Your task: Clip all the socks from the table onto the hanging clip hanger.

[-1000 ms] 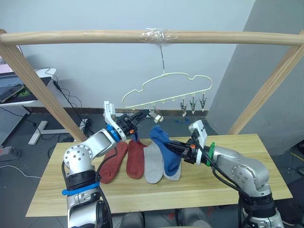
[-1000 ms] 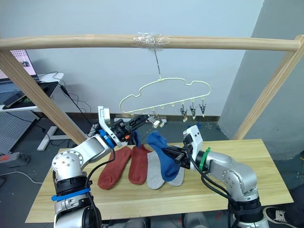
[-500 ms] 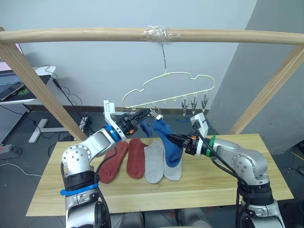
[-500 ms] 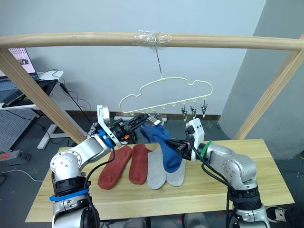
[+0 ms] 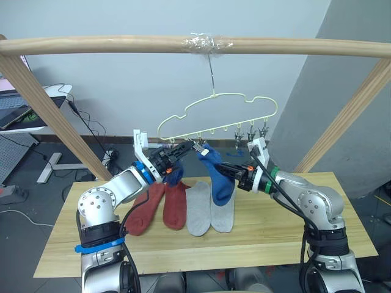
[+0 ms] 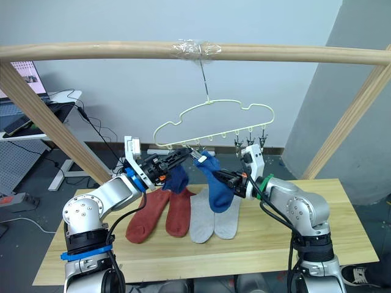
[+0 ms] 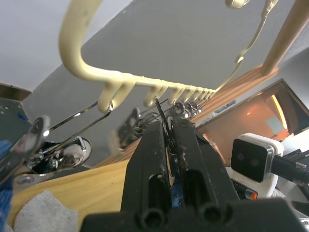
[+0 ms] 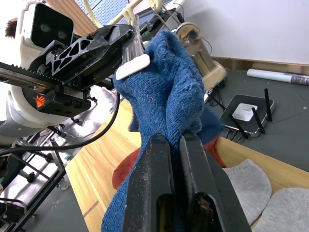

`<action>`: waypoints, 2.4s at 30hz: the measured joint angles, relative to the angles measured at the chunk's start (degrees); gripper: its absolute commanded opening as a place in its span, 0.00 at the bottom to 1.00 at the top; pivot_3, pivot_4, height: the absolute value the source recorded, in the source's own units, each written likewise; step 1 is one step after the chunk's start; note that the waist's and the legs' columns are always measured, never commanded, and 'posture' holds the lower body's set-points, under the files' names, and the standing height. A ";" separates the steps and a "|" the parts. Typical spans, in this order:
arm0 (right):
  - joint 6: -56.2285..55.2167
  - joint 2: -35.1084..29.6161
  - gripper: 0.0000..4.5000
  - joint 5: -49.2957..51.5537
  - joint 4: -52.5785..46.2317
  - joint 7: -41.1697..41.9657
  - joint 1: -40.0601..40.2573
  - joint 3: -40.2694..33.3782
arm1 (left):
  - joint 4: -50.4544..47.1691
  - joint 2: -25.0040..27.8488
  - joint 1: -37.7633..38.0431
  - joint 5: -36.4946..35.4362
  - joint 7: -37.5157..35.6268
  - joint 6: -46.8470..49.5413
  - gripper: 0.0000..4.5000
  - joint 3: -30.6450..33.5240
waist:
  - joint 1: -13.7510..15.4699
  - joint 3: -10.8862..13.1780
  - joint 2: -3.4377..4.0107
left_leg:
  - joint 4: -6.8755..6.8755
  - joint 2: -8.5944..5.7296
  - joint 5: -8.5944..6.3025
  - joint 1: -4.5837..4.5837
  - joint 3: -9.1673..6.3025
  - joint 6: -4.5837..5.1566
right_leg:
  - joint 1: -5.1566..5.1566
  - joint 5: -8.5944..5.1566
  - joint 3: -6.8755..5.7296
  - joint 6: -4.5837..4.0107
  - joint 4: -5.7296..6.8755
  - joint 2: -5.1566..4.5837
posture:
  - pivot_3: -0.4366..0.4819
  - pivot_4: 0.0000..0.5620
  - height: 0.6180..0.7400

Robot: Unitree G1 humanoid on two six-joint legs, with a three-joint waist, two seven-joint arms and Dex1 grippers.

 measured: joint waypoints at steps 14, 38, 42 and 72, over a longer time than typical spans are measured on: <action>-0.57 1.41 0.00 0.05 -0.01 -1.09 0.24 4.19 | -2.79 3.51 2.25 7.56 -1.74 -5.67 0.90 -4.92 | -0.01 0.01 0.03 | -0.03 0.00 0.00 0.01 0.00 0.00 | -0.02 0.00 0.01 0.00 0.01 0.01 | 0.40 0.17 1.00; -15.56 -3.19 0.99 -14.05 6.66 -0.98 3.85 10.12 | -13.27 9.67 11.01 23.93 -9.42 -17.44 0.91 -11.20 | 0.66 0.02 0.06 | -0.06 -0.02 0.00 -0.01 0.08 0.00 | -0.05 0.03 0.04 -0.03 -0.02 -0.05 | 0.42 0.13 1.00; -23.88 -7.27 1.00 -18.43 3.45 0.10 6.34 9.64 | -12.58 6.72 9.98 31.72 -9.25 -24.27 0.83 -15.47 | 0.86 0.02 0.06 | -0.06 -0.02 0.00 -0.02 0.07 0.00 | -0.05 0.03 0.03 -0.02 -0.03 -0.05 | 0.40 0.13 1.00; -31.32 -7.06 1.00 -20.08 -5.62 -1.30 7.49 4.44 | 14.60 -6.31 -2.28 56.67 -7.31 -54.12 0.39 -22.66 | -0.06 0.01 0.07 | 0.08 -0.03 0.01 0.00 0.09 0.02 | 0.02 0.10 0.06 0.01 0.03 -0.03 | 0.32 0.19 1.00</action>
